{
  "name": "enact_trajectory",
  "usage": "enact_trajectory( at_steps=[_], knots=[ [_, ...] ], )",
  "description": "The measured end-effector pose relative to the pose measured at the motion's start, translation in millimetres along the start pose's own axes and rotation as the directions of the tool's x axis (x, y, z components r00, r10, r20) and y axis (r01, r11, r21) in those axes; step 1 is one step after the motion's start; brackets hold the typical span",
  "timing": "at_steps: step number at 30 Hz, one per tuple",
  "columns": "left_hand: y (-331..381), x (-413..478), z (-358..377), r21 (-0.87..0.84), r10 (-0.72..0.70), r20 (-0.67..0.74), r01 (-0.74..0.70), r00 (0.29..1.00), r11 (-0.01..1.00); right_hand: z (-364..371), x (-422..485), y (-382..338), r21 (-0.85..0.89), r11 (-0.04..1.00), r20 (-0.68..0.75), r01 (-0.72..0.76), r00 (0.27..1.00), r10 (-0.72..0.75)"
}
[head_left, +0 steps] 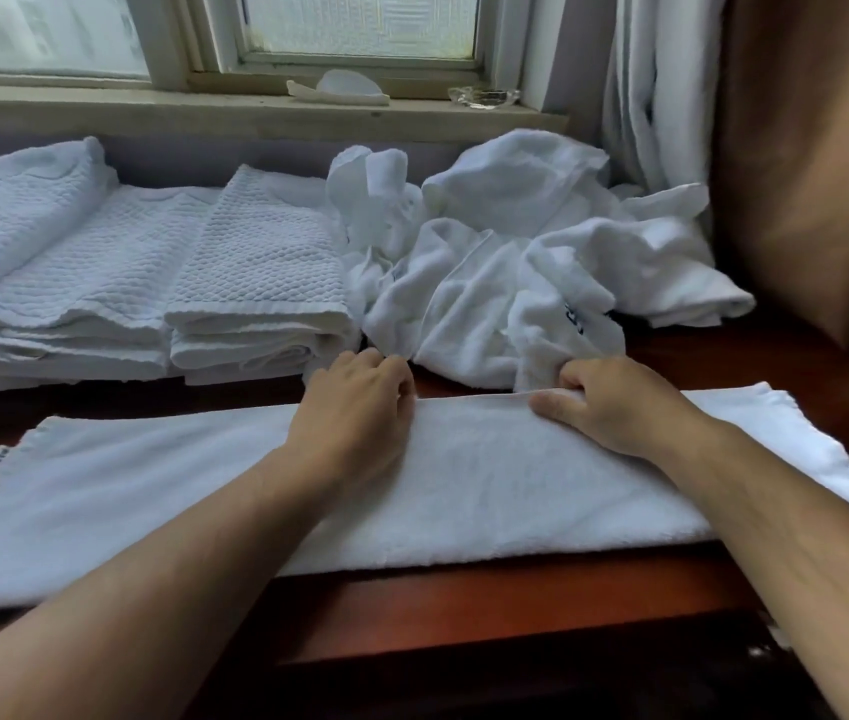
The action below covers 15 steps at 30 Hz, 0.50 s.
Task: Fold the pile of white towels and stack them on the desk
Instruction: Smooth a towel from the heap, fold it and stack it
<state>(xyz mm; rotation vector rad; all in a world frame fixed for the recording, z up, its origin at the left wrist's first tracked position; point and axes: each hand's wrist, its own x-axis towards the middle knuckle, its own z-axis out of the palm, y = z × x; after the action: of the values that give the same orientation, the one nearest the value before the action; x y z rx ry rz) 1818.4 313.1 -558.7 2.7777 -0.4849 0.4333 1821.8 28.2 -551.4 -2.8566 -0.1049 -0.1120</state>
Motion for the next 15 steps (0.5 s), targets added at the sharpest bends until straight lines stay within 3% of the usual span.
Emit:
enact_trajectory(
  at_steps=[3,7,12,15],
  knots=[
    [43.5,4.9,7.8,-0.091,0.176,0.006,-0.175,0.984,0.98,-10.8,-11.8,21.6,0.06,0.997,-0.032,-0.041,0.999,0.043],
    [108.0,14.6,27.5,-0.213,0.452,0.116,-0.422,0.884,0.881,-28.7,-28.8,66.1,0.071,0.99,-0.081,-0.118,0.989,0.124],
    [148.7,23.8,48.7,-0.21,0.531,0.154,-0.497,0.833,0.842,-42.7,-48.3,125.5,0.112,0.946,-0.099,-0.305,0.944,0.316],
    [150.3,21.3,57.0,-0.218,0.547,0.179,-0.51,0.817,0.832,-47.5,-43.3,138.6,0.102,0.935,-0.125,-0.34,0.928,0.352]
  ],
)
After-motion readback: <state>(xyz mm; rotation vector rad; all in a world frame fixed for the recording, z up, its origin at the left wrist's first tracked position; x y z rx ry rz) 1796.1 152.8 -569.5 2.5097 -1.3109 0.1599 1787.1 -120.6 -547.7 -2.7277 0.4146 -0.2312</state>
